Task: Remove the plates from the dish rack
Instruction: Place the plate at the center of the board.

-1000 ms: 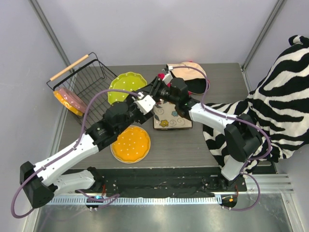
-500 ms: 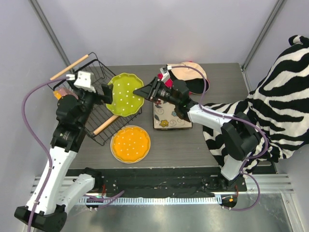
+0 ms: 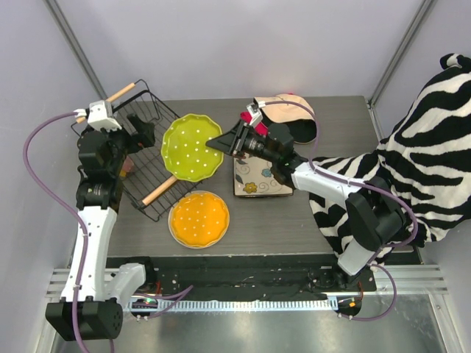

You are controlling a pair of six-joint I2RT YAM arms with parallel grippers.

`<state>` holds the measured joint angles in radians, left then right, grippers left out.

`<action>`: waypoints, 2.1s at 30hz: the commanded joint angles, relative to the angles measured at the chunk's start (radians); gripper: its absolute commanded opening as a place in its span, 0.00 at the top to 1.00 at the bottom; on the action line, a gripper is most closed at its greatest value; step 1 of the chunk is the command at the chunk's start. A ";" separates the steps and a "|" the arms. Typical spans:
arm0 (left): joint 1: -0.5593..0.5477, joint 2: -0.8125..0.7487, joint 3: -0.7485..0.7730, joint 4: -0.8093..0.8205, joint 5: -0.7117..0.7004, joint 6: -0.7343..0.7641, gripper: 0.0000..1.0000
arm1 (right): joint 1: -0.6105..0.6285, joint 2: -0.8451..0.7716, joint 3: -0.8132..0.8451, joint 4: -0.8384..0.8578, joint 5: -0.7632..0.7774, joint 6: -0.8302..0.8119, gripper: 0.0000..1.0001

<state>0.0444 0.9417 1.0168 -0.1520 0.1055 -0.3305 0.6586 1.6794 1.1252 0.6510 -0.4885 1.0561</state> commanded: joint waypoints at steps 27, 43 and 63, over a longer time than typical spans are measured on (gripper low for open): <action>-0.008 -0.026 -0.032 0.016 -0.061 -0.019 0.00 | -0.076 -0.719 -0.214 -0.439 0.105 -0.212 0.99; -0.028 -0.020 -0.027 -0.003 -0.078 -0.002 0.00 | -0.063 -0.633 -0.364 -0.445 0.056 -0.139 0.99; -0.034 -0.018 -0.027 -0.006 -0.070 -0.001 0.00 | 0.030 -0.428 -0.404 -0.300 0.070 -0.122 0.99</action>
<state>0.0132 0.9333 0.9829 -0.1707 0.0380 -0.3367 0.6777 1.2560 0.6849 0.1455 -0.4015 0.8982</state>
